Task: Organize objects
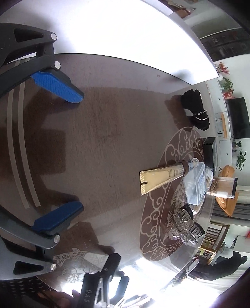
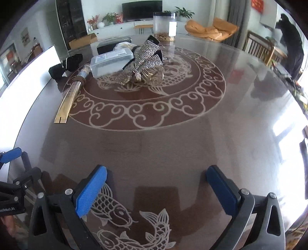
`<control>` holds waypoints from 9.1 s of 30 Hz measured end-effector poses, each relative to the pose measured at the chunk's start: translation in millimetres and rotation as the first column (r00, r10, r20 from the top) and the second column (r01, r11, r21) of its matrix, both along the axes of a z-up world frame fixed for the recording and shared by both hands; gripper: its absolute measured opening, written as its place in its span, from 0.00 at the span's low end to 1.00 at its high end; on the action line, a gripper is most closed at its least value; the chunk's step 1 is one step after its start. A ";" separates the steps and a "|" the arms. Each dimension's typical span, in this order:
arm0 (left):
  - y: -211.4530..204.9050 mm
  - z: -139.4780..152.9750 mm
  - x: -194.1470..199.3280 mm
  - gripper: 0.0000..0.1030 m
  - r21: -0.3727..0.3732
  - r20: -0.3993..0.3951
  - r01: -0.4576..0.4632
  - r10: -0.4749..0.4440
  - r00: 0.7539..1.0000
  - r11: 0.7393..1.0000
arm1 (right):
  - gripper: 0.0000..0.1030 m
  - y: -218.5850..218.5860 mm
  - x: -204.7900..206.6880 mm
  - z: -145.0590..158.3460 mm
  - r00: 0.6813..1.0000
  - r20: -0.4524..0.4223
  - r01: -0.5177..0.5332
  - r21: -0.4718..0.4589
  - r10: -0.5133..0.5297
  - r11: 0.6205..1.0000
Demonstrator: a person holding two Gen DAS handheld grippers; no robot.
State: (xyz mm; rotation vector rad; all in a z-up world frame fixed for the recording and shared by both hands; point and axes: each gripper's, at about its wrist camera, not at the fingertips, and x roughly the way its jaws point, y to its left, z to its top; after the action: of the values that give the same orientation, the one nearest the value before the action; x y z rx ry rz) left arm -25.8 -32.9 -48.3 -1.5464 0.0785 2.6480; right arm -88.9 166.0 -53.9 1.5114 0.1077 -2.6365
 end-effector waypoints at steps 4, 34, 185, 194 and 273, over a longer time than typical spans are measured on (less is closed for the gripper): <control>0.1 -1.9 2.0 1.00 0.007 -0.027 -0.001 0.001 1.000 1.000 | 1.00 1.0 -17.9 0.7 0.999 0.029 -0.024 0.004 0.024 1.000; 6.2 -7.0 6.7 1.00 0.007 0.011 0.085 -0.085 0.996 0.996 | 1.00 1.5 -37.5 0.8 0.997 -0.076 0.024 -0.008 -0.025 1.000; -14.9 -9.1 -73.1 1.00 0.013 -0.087 -0.058 0.058 0.994 0.998 | 0.90 37.3 28.3 28.2 0.995 -0.046 -0.095 -0.056 0.093 0.994; -20.4 -6.0 -77.3 0.96 0.038 -0.033 0.024 -0.023 0.999 0.999 | 0.84 37.5 18.3 7.3 0.998 -0.026 -0.052 -0.054 0.051 0.997; 35.9 2.1 -34.3 0.98 0.053 -0.049 0.122 -0.119 0.992 0.991 | 1.00 32.6 11.1 -2.8 0.989 -0.118 0.088 -0.014 -0.089 0.996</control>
State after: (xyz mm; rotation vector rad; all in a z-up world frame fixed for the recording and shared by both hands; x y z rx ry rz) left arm -60.1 3.0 -46.2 -1.4178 0.0964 2.5690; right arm -77.8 198.6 -56.6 1.3875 0.0385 -2.7920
